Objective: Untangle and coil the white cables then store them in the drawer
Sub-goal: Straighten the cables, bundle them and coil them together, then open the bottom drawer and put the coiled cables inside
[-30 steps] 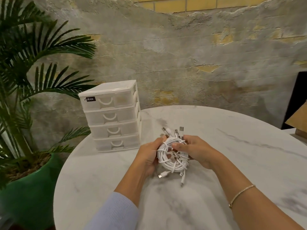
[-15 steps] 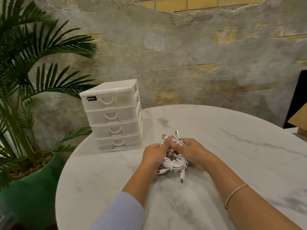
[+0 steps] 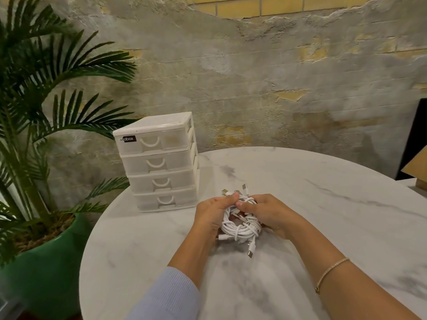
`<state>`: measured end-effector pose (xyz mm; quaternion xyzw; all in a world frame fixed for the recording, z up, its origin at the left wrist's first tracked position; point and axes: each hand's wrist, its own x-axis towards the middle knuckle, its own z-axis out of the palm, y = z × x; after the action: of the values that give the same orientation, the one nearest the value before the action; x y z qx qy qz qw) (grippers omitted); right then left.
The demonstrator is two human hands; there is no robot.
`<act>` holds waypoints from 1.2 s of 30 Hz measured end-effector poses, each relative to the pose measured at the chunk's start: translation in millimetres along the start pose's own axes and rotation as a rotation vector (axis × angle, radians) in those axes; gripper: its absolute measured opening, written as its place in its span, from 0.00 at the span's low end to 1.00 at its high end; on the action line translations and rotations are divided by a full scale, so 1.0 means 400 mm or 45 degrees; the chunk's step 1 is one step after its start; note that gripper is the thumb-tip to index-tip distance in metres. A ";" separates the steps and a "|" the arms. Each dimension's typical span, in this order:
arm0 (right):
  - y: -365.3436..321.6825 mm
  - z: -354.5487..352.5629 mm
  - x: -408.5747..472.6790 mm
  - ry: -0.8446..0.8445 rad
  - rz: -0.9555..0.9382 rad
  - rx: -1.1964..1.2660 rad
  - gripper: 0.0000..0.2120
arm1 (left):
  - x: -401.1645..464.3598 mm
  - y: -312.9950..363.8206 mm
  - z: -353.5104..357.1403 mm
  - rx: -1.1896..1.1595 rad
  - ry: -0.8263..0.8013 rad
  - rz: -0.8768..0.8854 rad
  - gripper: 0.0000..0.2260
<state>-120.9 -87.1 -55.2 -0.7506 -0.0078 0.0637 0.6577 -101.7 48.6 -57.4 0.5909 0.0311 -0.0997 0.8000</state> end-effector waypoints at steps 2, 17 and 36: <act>0.006 0.002 0.009 0.089 -0.015 -0.055 0.12 | 0.006 -0.001 -0.004 0.079 0.018 0.082 0.10; 0.008 -0.014 0.009 0.413 0.024 -0.750 0.22 | 0.045 -0.031 -0.028 0.611 0.113 0.171 0.11; 0.005 -0.002 0.004 0.518 0.056 -0.894 0.23 | 0.023 -0.016 -0.034 0.934 0.130 0.378 0.06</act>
<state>-119.3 -87.8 -57.1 -0.9268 0.1172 -0.0785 0.3479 -93.0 58.5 -69.1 0.8397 -0.0526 0.0418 0.5389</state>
